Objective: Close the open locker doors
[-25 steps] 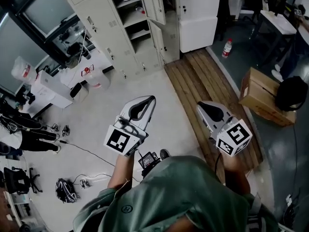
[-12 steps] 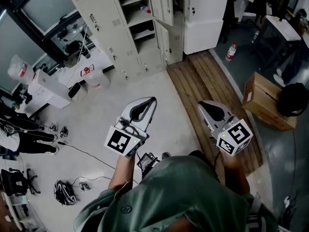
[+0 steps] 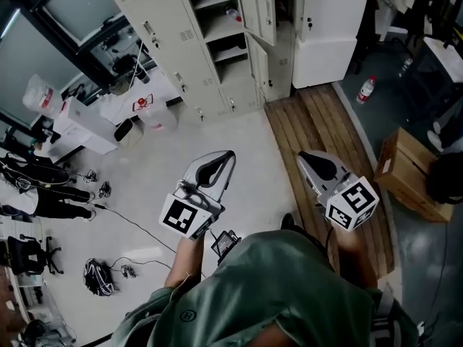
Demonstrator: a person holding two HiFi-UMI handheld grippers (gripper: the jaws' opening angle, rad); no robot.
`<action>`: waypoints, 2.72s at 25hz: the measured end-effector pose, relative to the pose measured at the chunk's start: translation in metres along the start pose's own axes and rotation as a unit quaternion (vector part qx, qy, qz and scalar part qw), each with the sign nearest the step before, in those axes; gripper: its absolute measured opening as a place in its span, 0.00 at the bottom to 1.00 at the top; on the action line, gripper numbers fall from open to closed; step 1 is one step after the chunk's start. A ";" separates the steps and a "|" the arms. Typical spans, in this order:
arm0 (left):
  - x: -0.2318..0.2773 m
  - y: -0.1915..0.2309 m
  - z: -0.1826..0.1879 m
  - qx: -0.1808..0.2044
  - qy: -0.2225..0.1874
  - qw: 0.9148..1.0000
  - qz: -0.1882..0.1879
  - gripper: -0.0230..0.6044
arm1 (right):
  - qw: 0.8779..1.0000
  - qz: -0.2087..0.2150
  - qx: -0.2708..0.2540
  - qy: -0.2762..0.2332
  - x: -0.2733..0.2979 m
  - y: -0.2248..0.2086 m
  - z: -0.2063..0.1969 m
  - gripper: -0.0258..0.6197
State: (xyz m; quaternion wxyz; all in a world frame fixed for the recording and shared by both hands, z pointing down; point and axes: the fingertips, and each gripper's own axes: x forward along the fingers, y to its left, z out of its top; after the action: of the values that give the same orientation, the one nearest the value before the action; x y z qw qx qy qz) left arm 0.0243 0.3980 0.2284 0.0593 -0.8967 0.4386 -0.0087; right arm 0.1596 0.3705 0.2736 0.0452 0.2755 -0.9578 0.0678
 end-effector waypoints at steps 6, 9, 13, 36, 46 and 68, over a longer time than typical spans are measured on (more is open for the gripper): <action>0.059 0.019 0.005 0.020 0.006 0.999 0.034 0.04 | 0.999 0.045 -0.011 -0.004 0.030 -0.065 0.017 0.05; 0.077 0.023 -0.005 0.022 0.018 0.999 0.047 0.04 | 0.998 0.068 -0.010 0.000 0.042 -0.085 0.014 0.05; 0.096 0.034 -0.014 0.009 0.029 0.998 0.060 0.04 | 0.996 0.084 -0.006 0.005 0.054 -0.109 0.014 0.05; 0.160 0.211 -0.053 -0.015 -0.001 0.999 -0.033 0.04 | 1.000 0.000 0.006 0.019 0.220 -0.172 0.025 0.05; 0.198 0.279 -0.075 -0.028 -0.002 0.999 -0.024 0.04 | 0.999 0.000 0.020 0.034 0.286 -0.213 0.023 0.05; 0.353 0.377 -0.172 -0.028 0.026 0.996 0.075 0.04 | 0.996 0.074 0.002 0.053 0.404 -0.393 -0.063 0.05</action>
State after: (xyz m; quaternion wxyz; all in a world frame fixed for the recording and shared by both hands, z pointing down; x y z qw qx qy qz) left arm -0.0663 -0.1267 0.3429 0.0233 -0.8621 0.5059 -0.0149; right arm 0.0316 -0.1597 0.4267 0.0898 0.2003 -0.9717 0.0872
